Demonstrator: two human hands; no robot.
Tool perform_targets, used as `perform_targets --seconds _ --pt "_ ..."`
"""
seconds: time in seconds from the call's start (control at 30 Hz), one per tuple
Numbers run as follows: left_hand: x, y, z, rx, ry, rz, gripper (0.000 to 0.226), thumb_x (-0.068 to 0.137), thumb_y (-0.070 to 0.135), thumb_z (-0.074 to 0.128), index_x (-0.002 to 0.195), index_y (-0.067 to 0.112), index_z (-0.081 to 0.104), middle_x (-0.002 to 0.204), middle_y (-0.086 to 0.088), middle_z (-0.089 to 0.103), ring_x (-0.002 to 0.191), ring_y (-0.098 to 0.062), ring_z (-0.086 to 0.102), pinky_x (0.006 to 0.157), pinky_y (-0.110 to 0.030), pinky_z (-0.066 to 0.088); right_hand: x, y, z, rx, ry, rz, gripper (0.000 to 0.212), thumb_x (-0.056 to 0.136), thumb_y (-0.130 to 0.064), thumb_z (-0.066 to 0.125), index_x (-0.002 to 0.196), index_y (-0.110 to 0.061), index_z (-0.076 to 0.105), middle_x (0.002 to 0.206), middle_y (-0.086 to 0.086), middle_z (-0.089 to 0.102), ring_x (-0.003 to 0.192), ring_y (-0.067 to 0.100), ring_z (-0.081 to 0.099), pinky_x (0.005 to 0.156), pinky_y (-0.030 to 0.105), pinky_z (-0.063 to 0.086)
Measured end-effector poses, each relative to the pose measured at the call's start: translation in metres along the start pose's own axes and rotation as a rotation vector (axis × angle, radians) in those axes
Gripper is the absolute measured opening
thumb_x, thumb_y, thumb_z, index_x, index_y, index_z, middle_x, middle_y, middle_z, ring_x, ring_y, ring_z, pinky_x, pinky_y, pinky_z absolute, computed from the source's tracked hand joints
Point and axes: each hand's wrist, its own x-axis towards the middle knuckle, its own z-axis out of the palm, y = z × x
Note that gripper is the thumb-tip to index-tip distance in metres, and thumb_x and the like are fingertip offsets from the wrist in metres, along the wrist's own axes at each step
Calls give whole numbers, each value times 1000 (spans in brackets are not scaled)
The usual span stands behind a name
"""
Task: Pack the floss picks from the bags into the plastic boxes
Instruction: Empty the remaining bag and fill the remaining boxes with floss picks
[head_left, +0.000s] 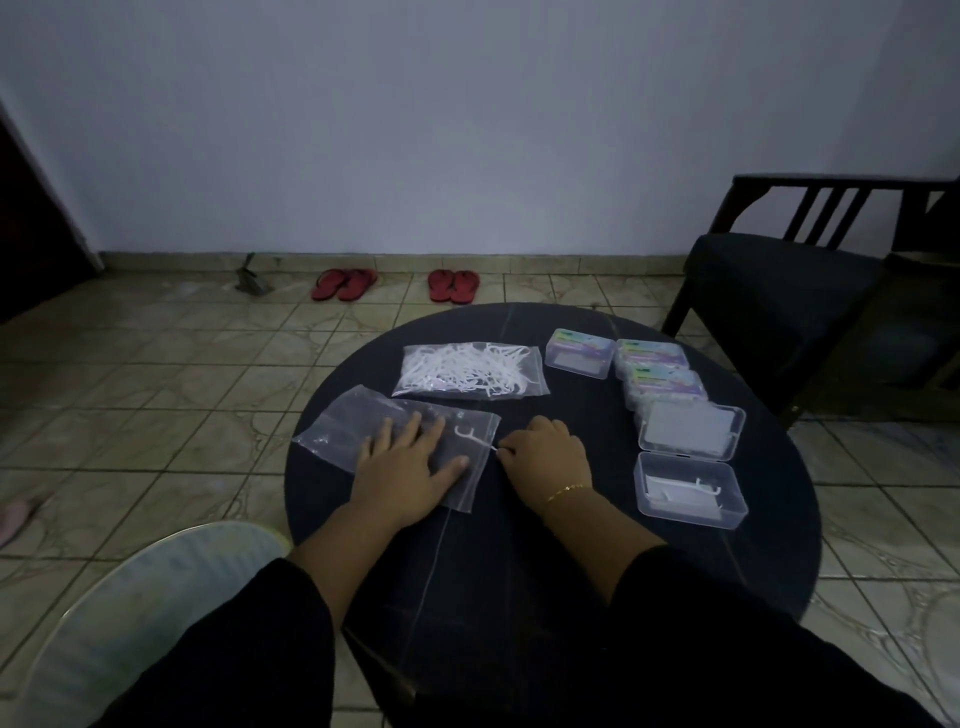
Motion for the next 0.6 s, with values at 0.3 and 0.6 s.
perform_targets --seconds 0.3,0.6 --pt "-9 17 2 28 -38 -89 72 90 70 17 151 36 3 160 -1 -3 145 -33 -7 116 -49 0 5 -4 -9 23 -128 9 30 97 -24 41 118 -11 57 123 11 53 116 28 45 90 35 41" --pt "-21 27 3 -13 -21 -215 72 90 70 19 151 34 6 160 -2 -3 145 -34 -9 116 -51 0 -31 9 -4 -206 -7 -155 38 98 -32 34 130 -26 55 126 5 47 117 26 41 90 37 36"
